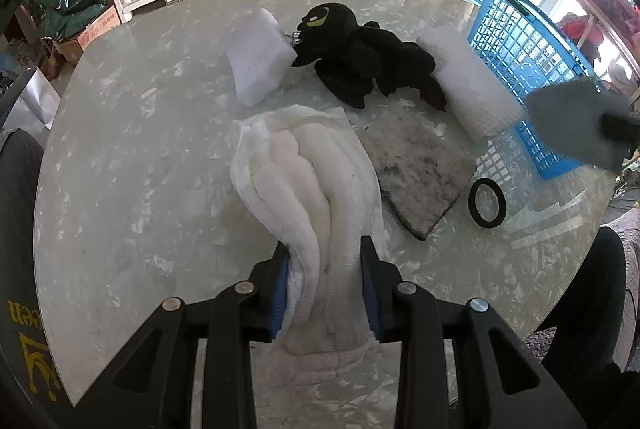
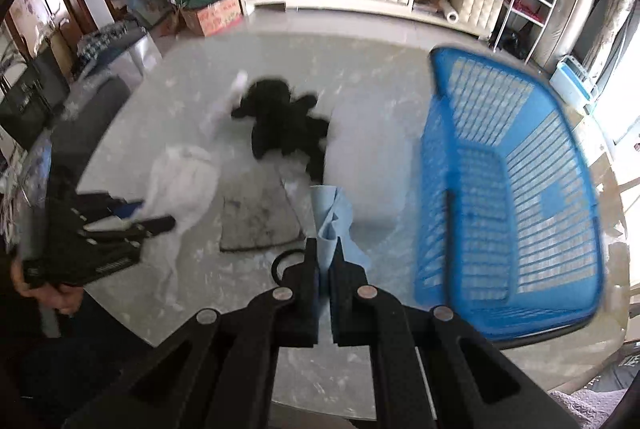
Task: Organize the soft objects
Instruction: 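Grasp the light-blue cloth with the right tool while the left tool grasps the white towel, then carry the light-blue cloth into the blue basket and open the right tool, then lift the white towel with the left tool and carry it over the basket, then lower the white towel into the basket and open the left tool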
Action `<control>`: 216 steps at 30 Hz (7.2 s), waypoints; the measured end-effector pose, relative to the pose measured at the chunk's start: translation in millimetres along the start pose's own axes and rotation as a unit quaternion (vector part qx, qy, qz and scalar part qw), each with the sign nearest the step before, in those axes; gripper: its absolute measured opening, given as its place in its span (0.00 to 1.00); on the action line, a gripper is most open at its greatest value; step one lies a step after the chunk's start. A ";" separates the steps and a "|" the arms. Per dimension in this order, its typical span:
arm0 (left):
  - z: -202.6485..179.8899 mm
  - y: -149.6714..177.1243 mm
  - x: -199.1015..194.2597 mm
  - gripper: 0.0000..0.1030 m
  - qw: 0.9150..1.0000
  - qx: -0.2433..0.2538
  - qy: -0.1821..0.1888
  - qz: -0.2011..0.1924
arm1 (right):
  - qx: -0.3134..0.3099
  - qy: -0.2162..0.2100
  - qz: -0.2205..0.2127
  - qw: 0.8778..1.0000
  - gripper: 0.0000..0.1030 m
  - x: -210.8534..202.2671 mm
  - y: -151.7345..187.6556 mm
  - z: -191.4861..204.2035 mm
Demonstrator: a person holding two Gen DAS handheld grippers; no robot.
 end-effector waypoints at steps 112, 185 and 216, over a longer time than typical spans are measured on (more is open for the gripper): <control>-240.8 -112.8 -64.5 0.29 0.975 0.193 0.102 -0.042 | 0.099 0.069 -0.018 0.992 1.00 -37.4 56.6 -150.9; -293.9 -160.8 21.8 0.76 0.948 0.317 0.015 0.027 | 0.154 0.056 -0.009 0.986 1.00 -17.3 61.2 -189.6; -217.2 -64.8 -107.3 1.00 0.976 0.214 0.005 -0.050 | 0.088 0.045 -0.076 0.992 1.00 -79.9 48.3 -67.9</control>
Point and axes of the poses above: each gripper's, at about its wrist camera, not at the fingertips, and x roughly the way its jaws point, z to its left, y to its underside, the point moved 4 cm from there along x, roughly the way its jaws point, and after that the axes turned 9 degrees about y, right-handed, at the moved point
